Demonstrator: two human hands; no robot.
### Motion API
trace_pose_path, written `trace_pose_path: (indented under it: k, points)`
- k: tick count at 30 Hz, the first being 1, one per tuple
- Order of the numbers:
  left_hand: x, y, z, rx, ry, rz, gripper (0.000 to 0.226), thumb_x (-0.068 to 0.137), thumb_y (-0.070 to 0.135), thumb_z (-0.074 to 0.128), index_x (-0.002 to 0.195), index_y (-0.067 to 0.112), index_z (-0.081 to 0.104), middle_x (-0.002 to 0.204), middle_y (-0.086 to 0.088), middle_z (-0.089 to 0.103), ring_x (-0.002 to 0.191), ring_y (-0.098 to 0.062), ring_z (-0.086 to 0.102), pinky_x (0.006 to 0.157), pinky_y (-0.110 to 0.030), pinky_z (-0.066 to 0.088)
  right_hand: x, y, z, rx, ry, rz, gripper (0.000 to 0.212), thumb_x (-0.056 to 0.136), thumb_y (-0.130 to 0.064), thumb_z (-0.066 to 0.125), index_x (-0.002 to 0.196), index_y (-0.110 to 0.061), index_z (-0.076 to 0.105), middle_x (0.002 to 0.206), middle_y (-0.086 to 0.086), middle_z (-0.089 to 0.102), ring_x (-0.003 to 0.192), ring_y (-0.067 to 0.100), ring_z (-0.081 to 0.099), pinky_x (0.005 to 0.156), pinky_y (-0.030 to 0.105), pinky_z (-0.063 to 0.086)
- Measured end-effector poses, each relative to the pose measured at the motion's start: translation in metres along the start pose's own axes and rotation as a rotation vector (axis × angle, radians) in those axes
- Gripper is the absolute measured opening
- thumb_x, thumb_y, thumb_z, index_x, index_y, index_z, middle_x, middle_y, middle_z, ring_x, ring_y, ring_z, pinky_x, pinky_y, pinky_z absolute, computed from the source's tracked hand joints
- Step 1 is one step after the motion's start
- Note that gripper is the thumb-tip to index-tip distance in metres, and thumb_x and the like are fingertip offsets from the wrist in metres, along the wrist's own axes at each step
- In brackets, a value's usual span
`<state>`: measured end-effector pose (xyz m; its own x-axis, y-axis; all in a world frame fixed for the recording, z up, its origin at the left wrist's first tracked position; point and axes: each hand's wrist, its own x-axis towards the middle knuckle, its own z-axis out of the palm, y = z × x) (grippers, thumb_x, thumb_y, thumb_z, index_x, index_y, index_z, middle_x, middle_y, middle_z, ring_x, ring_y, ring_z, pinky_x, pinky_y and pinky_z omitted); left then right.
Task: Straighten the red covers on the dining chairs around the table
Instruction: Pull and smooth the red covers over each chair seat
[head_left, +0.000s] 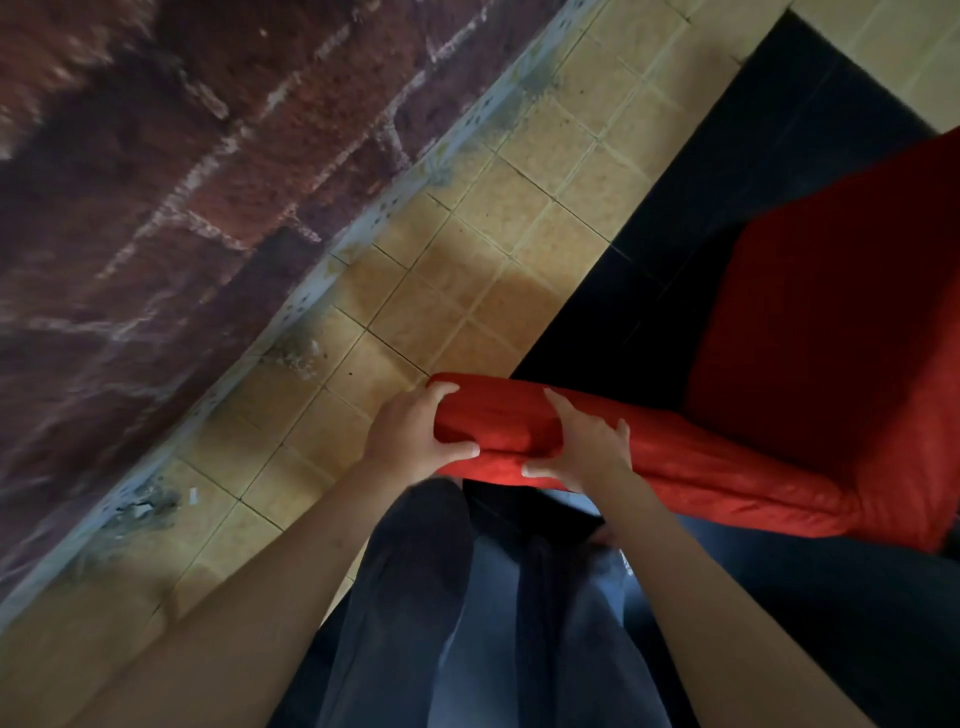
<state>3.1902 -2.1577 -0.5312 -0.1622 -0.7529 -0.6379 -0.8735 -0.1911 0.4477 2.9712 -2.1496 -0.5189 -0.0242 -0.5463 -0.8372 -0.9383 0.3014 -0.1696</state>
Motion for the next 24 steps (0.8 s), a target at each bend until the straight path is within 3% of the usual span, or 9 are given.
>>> trace_pose_path:
  k: [5,12,18,24]
  points:
    - [0.006,-0.008,0.005,-0.022,-0.007,-0.049,0.101,0.055,0.062,0.081,0.142,0.029,0.040,0.128,0.003,0.059,0.118,-0.020,0.053,0.094,-0.038,0.048,0.009,0.004,0.008,-0.040,0.096,0.011,0.104,0.063,-0.064,0.076,0.149,-0.040,0.023,0.127,0.002,0.062,0.123,0.022,0.052,0.108,0.041,0.026]
    - [0.009,-0.016,0.006,0.031,-0.077,-0.019,0.114,0.048,0.065,0.083,0.145,0.030,0.033,0.128,0.000,0.058,0.117,-0.023,0.052,0.093,-0.040,0.048,0.013,0.004,0.012,-0.041,0.106,-0.026,0.095,0.065,-0.061,0.076,0.146,-0.044,0.029,0.132,-0.005,0.059,0.125,0.019,0.050,0.106,0.040,0.026]
    - [0.009,-0.015,0.007,0.102,-0.064,-0.050,0.103,0.050,0.068,0.080,0.138,0.032,0.042,0.114,-0.008,0.058,0.107,-0.025,0.056,0.086,-0.036,0.046,0.013,0.003,0.014,-0.006,0.139,-0.023,0.084,0.066,-0.056,0.078,0.141,-0.042,0.041,0.133,-0.005,0.058,0.127,0.018,0.047,0.102,0.039,0.027]
    - [0.007,-0.014,0.007,0.076,-0.046,-0.051,0.101,0.050,0.067,0.081,0.137,0.031,0.045,0.115,-0.008,0.058,0.105,-0.024,0.058,0.086,-0.035,0.047,0.011,0.003,0.014,0.017,0.176,-0.024,0.076,0.065,-0.056,0.079,0.134,-0.040,0.052,0.131,-0.008,0.060,0.124,0.016,0.049,0.101,0.036,0.027]
